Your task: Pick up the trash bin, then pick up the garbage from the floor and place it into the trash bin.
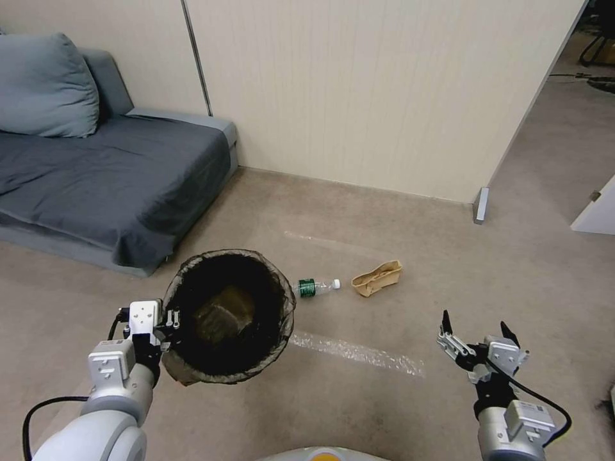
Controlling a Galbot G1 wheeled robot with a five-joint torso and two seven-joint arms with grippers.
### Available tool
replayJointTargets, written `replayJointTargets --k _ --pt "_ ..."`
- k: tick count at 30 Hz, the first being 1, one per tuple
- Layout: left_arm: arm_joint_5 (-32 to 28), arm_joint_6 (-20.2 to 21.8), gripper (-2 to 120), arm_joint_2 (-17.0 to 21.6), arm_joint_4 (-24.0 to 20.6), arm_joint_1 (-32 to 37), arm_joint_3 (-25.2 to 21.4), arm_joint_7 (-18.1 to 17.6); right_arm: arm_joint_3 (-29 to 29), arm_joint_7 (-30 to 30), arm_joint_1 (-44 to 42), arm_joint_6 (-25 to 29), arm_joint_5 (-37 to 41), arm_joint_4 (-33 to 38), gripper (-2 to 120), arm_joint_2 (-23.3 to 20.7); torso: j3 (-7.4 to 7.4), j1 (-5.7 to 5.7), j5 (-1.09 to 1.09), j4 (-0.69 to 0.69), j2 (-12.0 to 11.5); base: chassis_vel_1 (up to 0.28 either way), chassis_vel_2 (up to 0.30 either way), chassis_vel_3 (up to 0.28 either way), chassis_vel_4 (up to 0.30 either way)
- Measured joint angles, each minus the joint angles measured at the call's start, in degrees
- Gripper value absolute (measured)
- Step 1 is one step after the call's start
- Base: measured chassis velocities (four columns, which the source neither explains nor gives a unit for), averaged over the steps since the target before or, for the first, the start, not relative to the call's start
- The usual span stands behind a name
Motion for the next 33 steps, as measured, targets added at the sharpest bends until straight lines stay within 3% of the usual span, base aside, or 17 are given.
replayJointTargets --k 33 --pt "-0.02 -0.01 3 -0.11 0.89 -0.45 -0.92 0.13 0.07 0.33 0.92 -1.34 0.4 -1.08 100 0.0 0.0 0.0 0.0 0.0 0.0 -0.077 0.074 0.083 -0.079"
